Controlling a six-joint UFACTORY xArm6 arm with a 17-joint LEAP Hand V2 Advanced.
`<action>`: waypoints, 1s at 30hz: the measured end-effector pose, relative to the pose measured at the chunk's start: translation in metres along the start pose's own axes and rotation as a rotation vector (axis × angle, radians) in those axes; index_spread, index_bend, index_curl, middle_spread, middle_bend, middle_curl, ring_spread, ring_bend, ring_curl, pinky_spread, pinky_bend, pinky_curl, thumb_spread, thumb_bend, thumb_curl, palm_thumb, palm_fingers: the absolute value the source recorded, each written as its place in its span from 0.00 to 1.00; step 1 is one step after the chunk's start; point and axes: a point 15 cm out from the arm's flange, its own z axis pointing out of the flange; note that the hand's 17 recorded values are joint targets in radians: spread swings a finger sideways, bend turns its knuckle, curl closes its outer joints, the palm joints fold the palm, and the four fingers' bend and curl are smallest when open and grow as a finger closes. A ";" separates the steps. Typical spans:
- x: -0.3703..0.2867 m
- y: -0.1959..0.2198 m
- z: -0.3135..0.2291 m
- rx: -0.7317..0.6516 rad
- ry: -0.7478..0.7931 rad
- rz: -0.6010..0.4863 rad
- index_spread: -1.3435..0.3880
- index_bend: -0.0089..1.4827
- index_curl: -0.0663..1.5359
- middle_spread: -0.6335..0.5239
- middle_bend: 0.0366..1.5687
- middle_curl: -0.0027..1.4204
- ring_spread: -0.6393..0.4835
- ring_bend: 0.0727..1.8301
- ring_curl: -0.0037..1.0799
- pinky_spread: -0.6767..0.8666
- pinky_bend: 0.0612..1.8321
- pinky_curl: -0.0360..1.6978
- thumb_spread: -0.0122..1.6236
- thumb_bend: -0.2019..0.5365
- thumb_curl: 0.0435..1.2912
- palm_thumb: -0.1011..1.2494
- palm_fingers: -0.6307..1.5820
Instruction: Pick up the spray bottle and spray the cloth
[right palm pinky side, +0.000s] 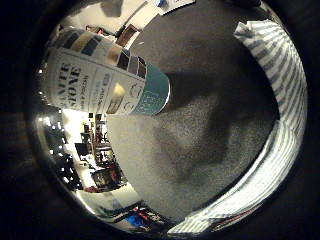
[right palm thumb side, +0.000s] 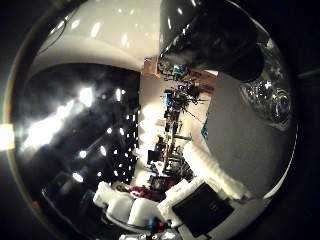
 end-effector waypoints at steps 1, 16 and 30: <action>-0.002 0.000 -0.003 0.002 0.002 -0.004 0.54 0.21 0.30 0.56 0.19 0.23 0.60 0.30 0.24 0.64 0.27 0.34 0.64 0.24 0.32 0.62 0.28; -0.013 0.014 -0.085 -0.026 0.082 -0.089 0.53 0.15 0.28 0.61 0.08 0.19 0.66 0.17 0.21 0.66 0.18 0.23 0.64 0.24 0.27 0.58 0.33; -0.043 0.095 -0.204 -0.102 0.244 -0.141 0.52 0.21 0.29 0.65 0.08 0.16 0.71 0.10 0.22 0.67 0.13 0.20 0.66 0.24 0.25 0.57 0.34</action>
